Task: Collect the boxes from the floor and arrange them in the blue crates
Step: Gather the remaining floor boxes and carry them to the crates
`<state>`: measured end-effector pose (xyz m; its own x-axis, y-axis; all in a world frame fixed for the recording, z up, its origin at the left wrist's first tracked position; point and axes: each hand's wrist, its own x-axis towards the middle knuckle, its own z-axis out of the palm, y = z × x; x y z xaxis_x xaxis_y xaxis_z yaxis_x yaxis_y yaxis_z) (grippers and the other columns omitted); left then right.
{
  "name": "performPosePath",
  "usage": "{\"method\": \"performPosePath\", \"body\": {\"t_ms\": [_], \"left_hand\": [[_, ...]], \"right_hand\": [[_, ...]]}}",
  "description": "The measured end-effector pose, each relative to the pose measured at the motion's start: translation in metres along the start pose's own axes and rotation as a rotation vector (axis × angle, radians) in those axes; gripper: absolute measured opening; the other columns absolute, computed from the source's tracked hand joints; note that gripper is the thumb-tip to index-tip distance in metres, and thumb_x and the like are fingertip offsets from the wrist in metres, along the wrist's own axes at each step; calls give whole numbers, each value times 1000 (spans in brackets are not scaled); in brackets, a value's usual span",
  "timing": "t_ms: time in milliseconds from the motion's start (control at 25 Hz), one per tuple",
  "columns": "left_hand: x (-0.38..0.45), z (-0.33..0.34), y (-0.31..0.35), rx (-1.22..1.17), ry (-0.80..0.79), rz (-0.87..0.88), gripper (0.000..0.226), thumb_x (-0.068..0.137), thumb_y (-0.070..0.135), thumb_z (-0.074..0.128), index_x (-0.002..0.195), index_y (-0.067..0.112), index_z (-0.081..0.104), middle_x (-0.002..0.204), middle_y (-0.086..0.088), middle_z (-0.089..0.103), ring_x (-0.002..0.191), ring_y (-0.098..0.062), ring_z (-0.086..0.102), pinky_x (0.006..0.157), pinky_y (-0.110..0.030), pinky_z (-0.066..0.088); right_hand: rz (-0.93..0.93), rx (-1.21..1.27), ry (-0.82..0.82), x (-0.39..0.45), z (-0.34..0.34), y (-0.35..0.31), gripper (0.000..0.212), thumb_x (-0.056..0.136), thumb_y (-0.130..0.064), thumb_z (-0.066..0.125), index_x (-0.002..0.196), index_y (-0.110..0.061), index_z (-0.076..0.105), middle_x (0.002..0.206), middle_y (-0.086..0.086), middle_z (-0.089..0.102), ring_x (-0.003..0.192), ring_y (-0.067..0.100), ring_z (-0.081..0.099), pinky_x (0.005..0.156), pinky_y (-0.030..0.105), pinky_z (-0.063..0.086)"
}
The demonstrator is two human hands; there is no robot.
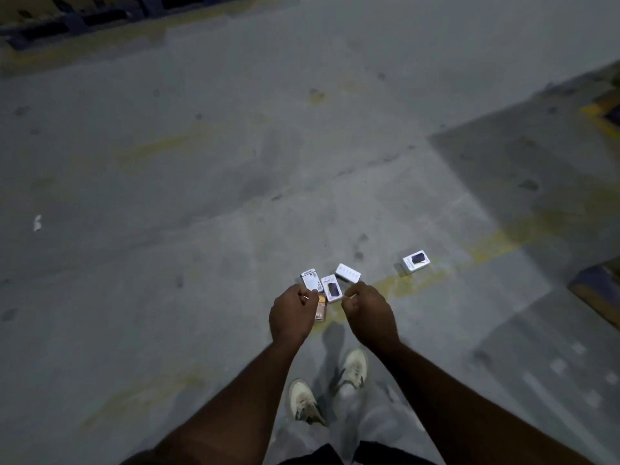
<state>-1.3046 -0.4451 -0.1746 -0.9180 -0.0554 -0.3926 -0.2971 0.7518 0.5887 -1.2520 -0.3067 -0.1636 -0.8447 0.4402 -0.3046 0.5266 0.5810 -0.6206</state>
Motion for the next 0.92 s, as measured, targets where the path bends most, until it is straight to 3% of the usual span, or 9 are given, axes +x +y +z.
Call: {"method": "performPosePath", "body": {"t_ms": [240, 400, 640, 760, 800, 920], "left_hand": [[91, 50, -21, 8, -12, -87, 14, 90, 35, 63, 89, 22, 68, 88, 6, 73, 83, -18, 67, 67, -26, 43], [142, 98, -53, 20, -74, -139, 16, 89, 38, 65, 92, 22, 67, 87, 6, 73, 85, -18, 68, 75, -32, 53], [250, 226, -150, 49, -170, -135, 11, 90, 34, 67, 94, 24, 64, 94, 2, 74, 90, -23, 70, 78, -34, 53], [290, 299, -229, 80, -174, -173, 18, 91, 30, 66, 105, 19, 66, 104, -4, 75, 98, -28, 69, 82, -35, 52], [295, 300, -235, 79, -178, -178, 17, 92, 29, 65, 105, 18, 66, 105, -5, 74, 99, -28, 68, 82, -35, 51], [317, 336, -284, 23, -184, -265, 5, 93, 27, 62, 95, 22, 64, 100, -6, 74, 95, -29, 69, 81, -35, 54]], "right_hand": [[111, 53, -48, 103, 77, 27, 18, 93, -36, 57, 86, -20, 61, 87, 1, 67, 88, 22, 64, 68, 28, 37], [170, 41, -80, 143, 135, 68, 22, 92, -30, 58, 108, -15, 64, 94, 5, 68, 93, 26, 64, 75, 32, 43], [346, 37, -16, 218, 281, 170, 23, 93, -35, 58, 105, -16, 63, 99, 6, 65, 93, 25, 64, 74, 29, 40], [367, 9, -14, 241, 381, 230, 32, 91, -40, 60, 110, -13, 61, 100, 8, 64, 94, 27, 63, 76, 33, 44], [378, 21, -1, 244, 387, 230, 37, 89, -42, 59, 110, -12, 61, 101, 9, 64, 96, 28, 62, 77, 34, 45], [431, -7, 8, 258, 457, 259, 48, 87, -45, 60, 114, -5, 58, 108, 14, 60, 103, 32, 58, 81, 38, 45]]}}
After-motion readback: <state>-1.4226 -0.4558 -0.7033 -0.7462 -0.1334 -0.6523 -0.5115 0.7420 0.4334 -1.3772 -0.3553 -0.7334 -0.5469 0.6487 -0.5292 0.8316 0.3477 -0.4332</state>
